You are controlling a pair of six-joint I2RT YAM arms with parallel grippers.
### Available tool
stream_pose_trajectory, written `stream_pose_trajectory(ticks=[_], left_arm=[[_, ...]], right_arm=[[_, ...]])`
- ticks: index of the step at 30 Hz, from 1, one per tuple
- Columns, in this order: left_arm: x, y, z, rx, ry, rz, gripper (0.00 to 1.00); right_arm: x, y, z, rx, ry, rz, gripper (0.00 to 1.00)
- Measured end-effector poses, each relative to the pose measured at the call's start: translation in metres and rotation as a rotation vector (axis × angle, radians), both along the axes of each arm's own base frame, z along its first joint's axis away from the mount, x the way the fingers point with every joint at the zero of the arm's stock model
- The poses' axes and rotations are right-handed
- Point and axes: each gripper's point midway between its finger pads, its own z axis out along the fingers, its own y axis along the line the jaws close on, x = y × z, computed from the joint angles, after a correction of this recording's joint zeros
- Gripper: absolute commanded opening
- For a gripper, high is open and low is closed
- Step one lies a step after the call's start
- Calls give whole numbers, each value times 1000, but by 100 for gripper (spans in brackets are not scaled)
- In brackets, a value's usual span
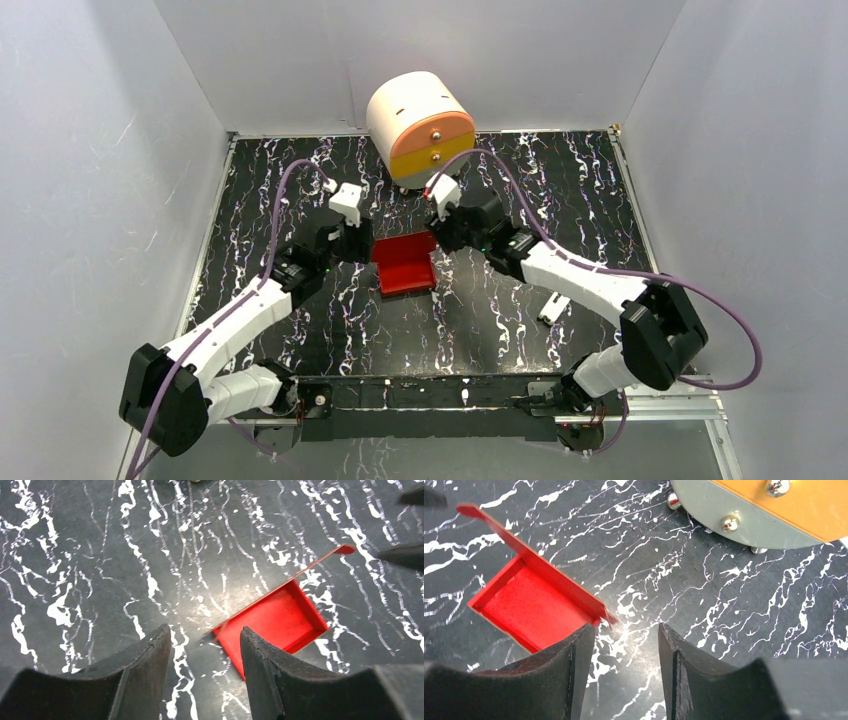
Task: Fold the paper box
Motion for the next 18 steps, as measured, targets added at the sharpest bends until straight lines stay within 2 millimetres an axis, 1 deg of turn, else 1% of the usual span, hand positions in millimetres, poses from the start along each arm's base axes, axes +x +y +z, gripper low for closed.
stream_pose_trajectory(ticks=[2, 4, 6, 9, 13, 18], left_arm=[[0, 11, -4, 12, 25, -14, 51], [-1, 18, -10, 28, 50, -31, 50], [-5, 21, -16, 50, 72, -72, 48], [-9, 23, -21, 70, 87, -126, 47], [-12, 23, -28, 76, 93, -191, 47], [-13, 22, -45, 61, 82, -248, 45]], right_arm=[[3, -9, 2, 12, 4, 39, 60], [3, -19, -1, 19, 19, 86, 60], [2, -27, -5, 23, 36, 132, 60], [-1, -32, -11, 30, 48, 222, 60], [-7, -25, -21, 39, 55, 347, 60], [-12, -11, -42, 47, 81, 451, 59]])
